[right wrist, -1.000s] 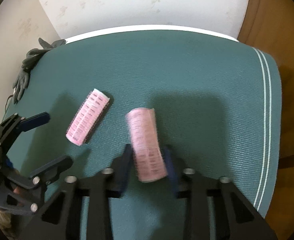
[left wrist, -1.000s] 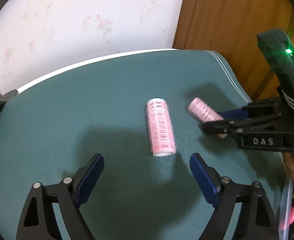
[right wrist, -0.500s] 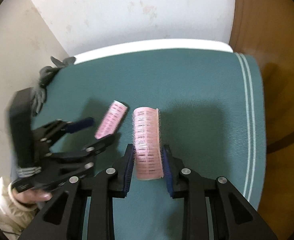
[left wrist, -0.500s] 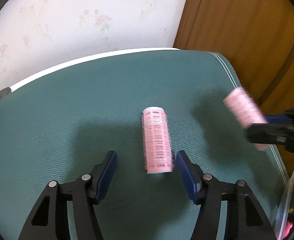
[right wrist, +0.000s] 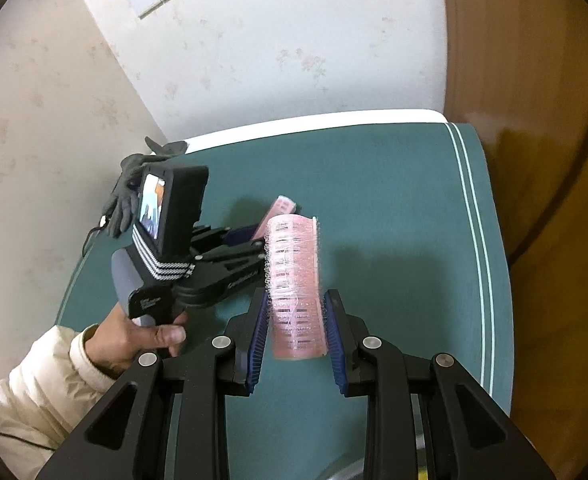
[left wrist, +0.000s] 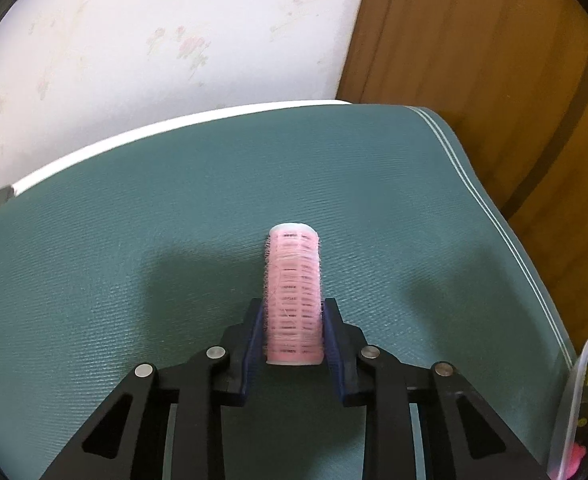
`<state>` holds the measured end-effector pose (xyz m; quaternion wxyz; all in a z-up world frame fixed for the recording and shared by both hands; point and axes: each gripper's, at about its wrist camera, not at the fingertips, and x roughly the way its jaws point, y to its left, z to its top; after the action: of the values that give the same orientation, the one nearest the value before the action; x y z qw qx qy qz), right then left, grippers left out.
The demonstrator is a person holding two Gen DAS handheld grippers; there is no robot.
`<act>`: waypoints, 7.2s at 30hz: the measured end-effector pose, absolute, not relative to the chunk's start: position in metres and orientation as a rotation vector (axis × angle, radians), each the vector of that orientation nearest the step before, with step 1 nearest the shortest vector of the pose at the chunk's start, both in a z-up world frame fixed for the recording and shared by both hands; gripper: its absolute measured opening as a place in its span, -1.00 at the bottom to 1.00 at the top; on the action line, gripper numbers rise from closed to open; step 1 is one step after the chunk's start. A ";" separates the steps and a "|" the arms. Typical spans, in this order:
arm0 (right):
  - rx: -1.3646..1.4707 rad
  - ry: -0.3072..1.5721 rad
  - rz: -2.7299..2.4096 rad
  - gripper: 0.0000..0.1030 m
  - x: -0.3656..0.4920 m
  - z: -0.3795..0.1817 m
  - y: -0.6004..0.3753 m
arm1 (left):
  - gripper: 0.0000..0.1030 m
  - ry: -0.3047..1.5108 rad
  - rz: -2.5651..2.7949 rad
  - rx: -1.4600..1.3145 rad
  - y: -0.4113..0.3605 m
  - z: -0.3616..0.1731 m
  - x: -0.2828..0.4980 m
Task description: Organize objects
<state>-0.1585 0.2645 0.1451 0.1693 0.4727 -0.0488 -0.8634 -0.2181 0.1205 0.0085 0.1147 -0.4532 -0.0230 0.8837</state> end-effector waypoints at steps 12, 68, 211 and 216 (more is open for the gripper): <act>1.318 -0.380 -2.593 -0.44 -0.087 0.135 0.315 | -0.41 -0.064 2.552 -1.242 0.134 0.029 -0.196; 1.363 -0.666 -2.976 -0.41 0.041 0.091 0.411 | -0.41 0.056 2.214 -0.986 0.238 0.101 -0.053; 1.338 -0.429 -3.351 0.91 0.143 0.102 0.341 | 0.99 0.385 2.369 -0.918 0.266 0.077 0.045; 1.339 -0.435 -3.350 0.92 0.143 0.102 0.341 | 0.99 0.378 2.352 -0.931 0.268 0.075 0.044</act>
<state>0.1431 0.3412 0.1022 -0.2436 0.3573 -0.1161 -0.8942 0.0441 0.2677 0.0747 0.2879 -0.3487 0.1417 0.8806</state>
